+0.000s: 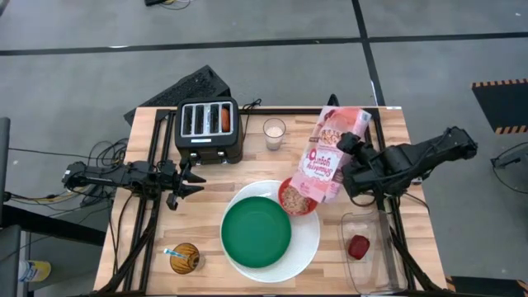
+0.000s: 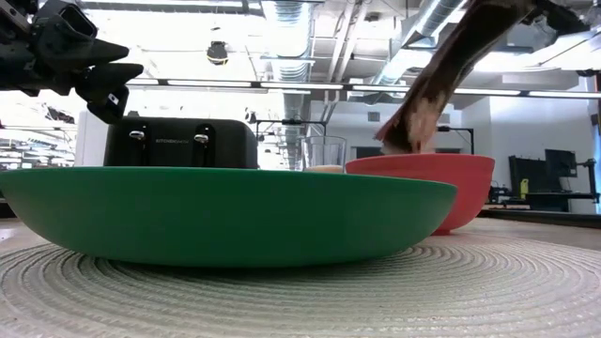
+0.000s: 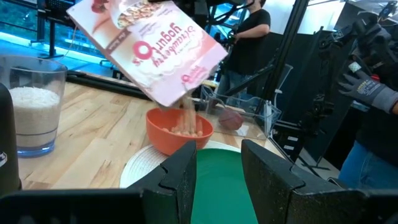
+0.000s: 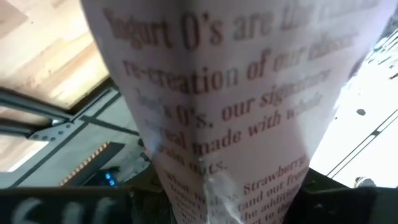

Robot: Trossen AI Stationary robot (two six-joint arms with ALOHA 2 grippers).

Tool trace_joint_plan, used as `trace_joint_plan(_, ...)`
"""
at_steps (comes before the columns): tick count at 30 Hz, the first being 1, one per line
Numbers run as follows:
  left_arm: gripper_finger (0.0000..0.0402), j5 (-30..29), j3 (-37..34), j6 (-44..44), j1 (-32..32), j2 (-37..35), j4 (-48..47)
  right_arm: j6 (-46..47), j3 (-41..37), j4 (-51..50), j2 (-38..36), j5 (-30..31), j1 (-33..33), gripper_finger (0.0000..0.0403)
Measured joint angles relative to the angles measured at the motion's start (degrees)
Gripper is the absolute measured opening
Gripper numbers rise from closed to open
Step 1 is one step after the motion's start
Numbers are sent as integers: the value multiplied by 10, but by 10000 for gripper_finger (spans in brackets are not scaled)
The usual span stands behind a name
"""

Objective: Arrange a breakfast setting
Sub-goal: Pour the cereal into the orange bowl

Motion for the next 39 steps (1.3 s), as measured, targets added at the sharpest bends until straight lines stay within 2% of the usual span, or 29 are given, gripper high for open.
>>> trace_joint_plan(14, 113, 0, 0, 0, 0, 0, 0, 14, 0, 1, -13, -8, -3, 172)
trace_joint_plan(24, 113, 0, 0, 0, 0, 0, 0, 19, 0, 1, -50, -45, -6, 172)
trace_joint_plan(39, 113, 0, 0, 0, 0, 0, 0, 29, 0, 0, -130, -129, -58, 172)
